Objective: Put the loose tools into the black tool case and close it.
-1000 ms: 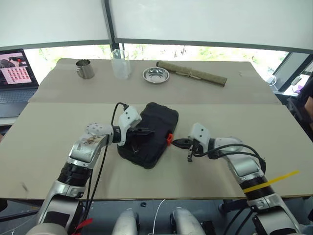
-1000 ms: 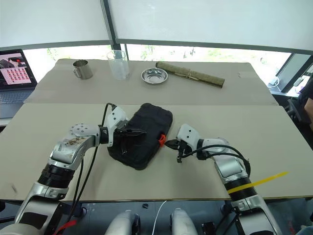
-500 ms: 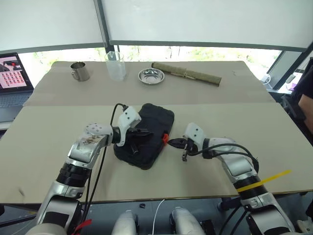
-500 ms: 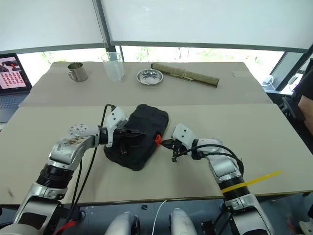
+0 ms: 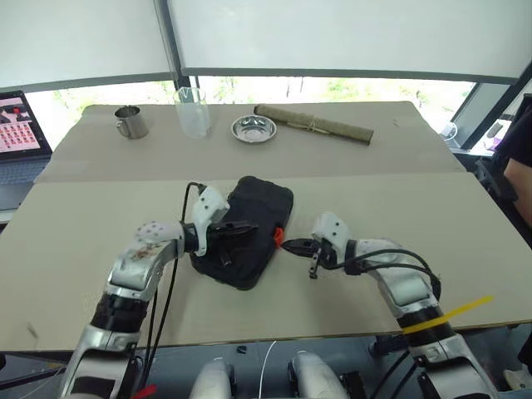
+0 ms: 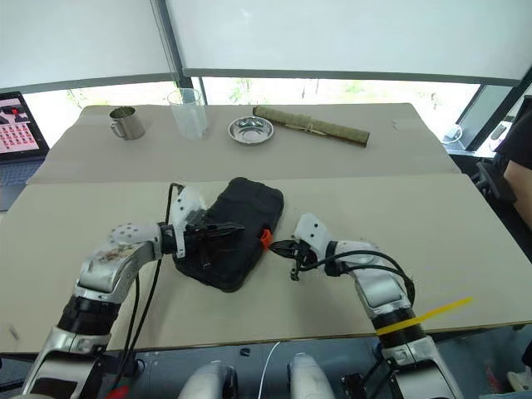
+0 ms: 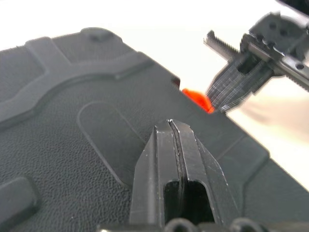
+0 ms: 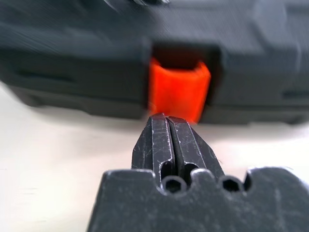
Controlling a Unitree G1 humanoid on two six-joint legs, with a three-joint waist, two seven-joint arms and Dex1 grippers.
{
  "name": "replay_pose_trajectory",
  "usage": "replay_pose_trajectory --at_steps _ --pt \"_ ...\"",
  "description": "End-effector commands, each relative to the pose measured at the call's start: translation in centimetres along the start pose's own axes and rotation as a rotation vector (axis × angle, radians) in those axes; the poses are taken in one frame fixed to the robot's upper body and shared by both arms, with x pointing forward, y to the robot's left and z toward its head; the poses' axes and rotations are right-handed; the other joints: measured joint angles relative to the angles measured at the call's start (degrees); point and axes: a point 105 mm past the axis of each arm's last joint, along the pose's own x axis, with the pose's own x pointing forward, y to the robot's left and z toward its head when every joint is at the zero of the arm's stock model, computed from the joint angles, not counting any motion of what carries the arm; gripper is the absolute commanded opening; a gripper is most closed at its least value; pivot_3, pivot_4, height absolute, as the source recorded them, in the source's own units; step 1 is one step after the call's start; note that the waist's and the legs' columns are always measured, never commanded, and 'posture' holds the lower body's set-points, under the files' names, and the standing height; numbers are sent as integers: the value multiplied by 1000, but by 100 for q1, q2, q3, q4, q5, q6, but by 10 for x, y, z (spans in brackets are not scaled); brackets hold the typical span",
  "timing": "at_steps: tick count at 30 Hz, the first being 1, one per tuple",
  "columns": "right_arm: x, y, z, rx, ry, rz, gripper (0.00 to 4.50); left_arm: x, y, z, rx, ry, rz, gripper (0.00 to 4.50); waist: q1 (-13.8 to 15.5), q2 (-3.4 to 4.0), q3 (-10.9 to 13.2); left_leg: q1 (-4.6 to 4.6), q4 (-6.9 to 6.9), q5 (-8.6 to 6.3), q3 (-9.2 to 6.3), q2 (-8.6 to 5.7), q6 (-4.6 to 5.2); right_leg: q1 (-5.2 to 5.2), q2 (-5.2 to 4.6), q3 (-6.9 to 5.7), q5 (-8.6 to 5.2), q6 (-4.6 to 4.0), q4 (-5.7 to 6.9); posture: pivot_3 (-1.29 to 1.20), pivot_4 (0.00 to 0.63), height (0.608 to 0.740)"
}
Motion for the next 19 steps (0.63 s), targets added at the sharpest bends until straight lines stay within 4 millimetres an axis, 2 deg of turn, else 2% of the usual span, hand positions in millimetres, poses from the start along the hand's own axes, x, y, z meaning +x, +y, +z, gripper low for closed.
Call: replay_pose_trajectory --at_steps 1,3,4,7,9,11,12,14,19 --pt "-37 -13 18 -25 -48 -56 1141 -39 1 8 -16 -75 52 660 10 -1 1 -19 0 0 -5 -2 0 -16 -4 -1 0 1 0 0 150 740" --pt "-52 -16 16 -29 -26 -69 1898 -59 2 6 31 -51 98 1471 18 -2 2 -55 0 0 -11 -2 0 -49 -8 -3 0 2 -4 0 150 740" --pt "-59 -18 14 -39 -14 -75 2061 -70 5 3 55 -37 139 1627 27 -1 5 -58 1 -3 -13 -2 1 -52 -8 -6 0 3 -6 0 150 740" --pt "-79 -15 12 -133 -25 -48 3161 -107 14 -13 118 26 269 2701 88 -6 15 -71 -2 -5 -12 -2 2 -61 -10 -10 0 3 -19 0 150 740" --pt "-97 -18 2 -160 -24 -83 3855 -137 14 -30 159 102 343 3372 113 -6 16 -70 -2 -6 -8 -2 2 -59 -12 -11 0 3 -24 0 150 740" --pt "-110 -23 -8 -146 0 -125 4496 -157 15 -39 165 137 398 4133 119 -5 20 -63 -4 -8 4 -1 1 -49 -16 -15 -1 1 -33 0 150 740" --pt "-114 -23 -14 -164 24 -127 4500 -163 18 -42 179 146 433 4477 129 -7 24 -65 -4 -9 10 0 1 -50 -22 -15 -1 2 -33 0 150 740" --pt "-120 -21 -22 -177 47 -121 4500 -171 20 -44 200 156 477 4477 203 -20 34 -67 -3 -7 22 -3 0 -52 -34 -27 -2 3 -33 0 150 740" --pt "-126 -23 -21 -178 28 -168 4500 -179 22 -40 206 118 546 4477 273 -22 35 -65 -2 -5 37 -5 -2 -52 -52 -32 -2 6 -32 0 150 740"
